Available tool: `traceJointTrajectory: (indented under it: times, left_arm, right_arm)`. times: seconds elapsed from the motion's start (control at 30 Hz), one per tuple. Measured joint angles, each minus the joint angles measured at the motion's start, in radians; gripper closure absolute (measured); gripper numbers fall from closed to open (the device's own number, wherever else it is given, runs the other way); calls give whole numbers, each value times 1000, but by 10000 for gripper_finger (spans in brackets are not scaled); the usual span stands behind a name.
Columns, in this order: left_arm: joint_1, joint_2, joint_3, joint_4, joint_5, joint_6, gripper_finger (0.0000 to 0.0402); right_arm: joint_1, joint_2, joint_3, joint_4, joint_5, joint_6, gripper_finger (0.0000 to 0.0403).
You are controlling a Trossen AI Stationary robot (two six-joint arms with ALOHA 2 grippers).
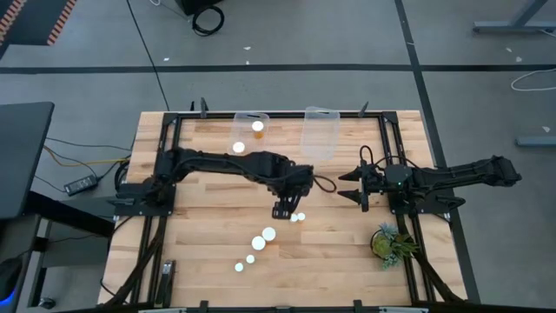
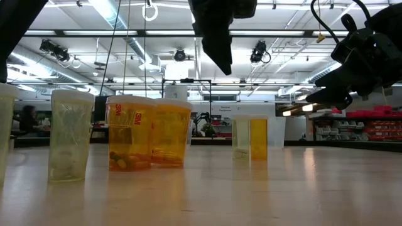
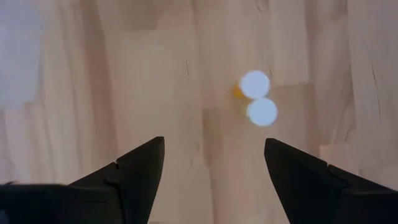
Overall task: Pick and place medicine bottles into bin by pill shape (circle, oval)
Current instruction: Put the small yellow pill bottle into the right transparent bin
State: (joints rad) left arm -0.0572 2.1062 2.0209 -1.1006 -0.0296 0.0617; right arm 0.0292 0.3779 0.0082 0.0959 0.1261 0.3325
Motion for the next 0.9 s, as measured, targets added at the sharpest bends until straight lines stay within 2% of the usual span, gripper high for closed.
traceJointTrajectory:
  times: [0.23,0.47,0.9]
  left_arm:
    - [-9,32,1,11,9,46,115]
    - [-15,75,0,16,77,70,115]
    - [-52,113,0,63,105,106,115]
  right_arm:
    - [0,0,0,0,0,0,98]
    - [0,0,0,0,0,0,98]
    - [0,0,0,0,0,0,98]
